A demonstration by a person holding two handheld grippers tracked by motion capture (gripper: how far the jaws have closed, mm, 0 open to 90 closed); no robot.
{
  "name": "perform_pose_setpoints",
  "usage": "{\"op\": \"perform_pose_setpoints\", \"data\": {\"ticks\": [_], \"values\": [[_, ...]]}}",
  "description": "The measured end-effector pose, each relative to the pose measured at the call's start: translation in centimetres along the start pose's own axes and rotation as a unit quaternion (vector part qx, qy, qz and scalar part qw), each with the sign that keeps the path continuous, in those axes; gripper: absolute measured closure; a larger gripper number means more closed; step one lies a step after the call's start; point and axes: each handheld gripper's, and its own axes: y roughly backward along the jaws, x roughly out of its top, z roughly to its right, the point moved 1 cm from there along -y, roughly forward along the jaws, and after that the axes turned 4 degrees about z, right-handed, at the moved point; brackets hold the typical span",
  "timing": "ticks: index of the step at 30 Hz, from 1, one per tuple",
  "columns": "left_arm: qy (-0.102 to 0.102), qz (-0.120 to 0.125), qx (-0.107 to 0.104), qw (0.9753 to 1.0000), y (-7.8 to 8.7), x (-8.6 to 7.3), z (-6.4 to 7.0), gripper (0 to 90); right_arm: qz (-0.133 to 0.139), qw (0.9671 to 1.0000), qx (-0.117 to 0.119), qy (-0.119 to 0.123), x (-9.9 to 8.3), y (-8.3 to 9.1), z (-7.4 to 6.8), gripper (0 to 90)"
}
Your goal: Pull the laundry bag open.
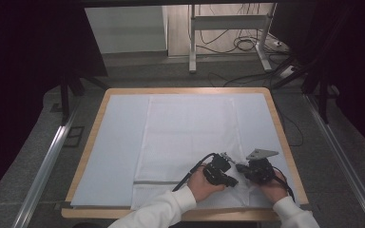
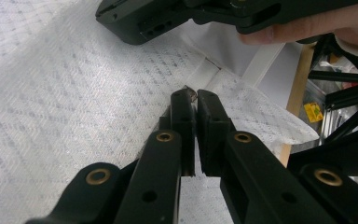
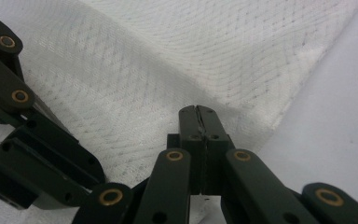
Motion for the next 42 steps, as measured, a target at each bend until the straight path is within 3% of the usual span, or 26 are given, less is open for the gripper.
{"op": "perform_pose_setpoints", "data": {"ticks": [25, 27, 30, 31, 33, 36, 42], "values": [[0.010, 0.003, -0.006, 0.9999, 0.4, -0.4, -0.5, 87.3, 0.009, 0.9999, -0.002, 0.007, -0.2, 0.2, -0.1, 89.5], [0.010, 0.005, -0.010, 0.9999, 0.3, -0.3, -0.5, 87.3, 0.038, 0.9990, 0.012, -0.021, 0.1, 1.6, -0.5, 89.5], [0.013, 0.006, -0.016, 0.9998, 0.1, -0.2, -0.6, 87.3, 0.035, 0.9991, 0.015, -0.018, 0.0, 2.7, -1.4, 89.5], [0.012, 0.006, -0.016, 0.9998, 0.1, -0.2, -0.5, 87.3, 0.020, 0.9996, 0.010, -0.018, -0.8, 3.0, -2.3, 89.5], [0.011, 0.006, -0.015, 0.9998, 0.1, -0.2, -0.5, 87.3, 0.010, 0.9996, 0.010, -0.025, -1.1, 3.1, -2.6, 89.5], [0.007, 0.005, -0.012, 0.9999, 0.0, -0.2, -0.3, 87.3, -0.017, 0.9992, -0.009, -0.036, -2.0, 3.3, -3.3, 89.5], [0.008, 0.004, -0.012, 0.9999, 0.0, -0.2, -0.4, 87.4, -0.018, 0.9975, 0.002, -0.068, -2.4, 3.2, -2.8, 89.7]]}}
